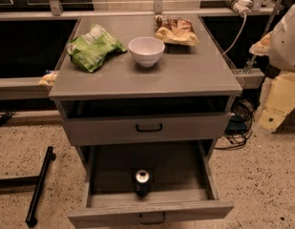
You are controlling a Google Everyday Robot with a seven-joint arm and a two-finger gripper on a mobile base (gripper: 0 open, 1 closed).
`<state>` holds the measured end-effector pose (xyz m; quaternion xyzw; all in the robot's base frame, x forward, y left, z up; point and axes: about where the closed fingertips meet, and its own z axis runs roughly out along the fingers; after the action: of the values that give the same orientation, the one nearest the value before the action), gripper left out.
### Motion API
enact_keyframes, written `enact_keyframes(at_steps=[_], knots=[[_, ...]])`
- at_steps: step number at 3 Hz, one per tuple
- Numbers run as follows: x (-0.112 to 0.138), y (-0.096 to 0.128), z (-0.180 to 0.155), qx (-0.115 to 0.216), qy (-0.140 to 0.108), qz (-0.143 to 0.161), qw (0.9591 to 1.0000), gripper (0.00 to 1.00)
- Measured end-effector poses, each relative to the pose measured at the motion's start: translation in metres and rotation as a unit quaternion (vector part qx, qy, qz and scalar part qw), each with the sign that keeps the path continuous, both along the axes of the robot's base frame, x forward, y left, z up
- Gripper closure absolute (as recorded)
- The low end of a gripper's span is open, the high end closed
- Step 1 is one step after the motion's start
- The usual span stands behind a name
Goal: Pick pepsi can from middle drawer and place on counter
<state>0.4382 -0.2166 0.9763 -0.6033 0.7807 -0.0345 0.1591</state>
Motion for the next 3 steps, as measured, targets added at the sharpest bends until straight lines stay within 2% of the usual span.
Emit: enact_keyframes(at_steps=[1,2,3], knots=[[0.0,0.0,0.0,0.0,0.0,0.0,1.0,0.0],[0.0,0.001,-0.004,0.008,-0.004,0.0,1.0,0.19],[-0.006,0.01,-0.037,0.045,-0.004,0.003,0.999,0.42]])
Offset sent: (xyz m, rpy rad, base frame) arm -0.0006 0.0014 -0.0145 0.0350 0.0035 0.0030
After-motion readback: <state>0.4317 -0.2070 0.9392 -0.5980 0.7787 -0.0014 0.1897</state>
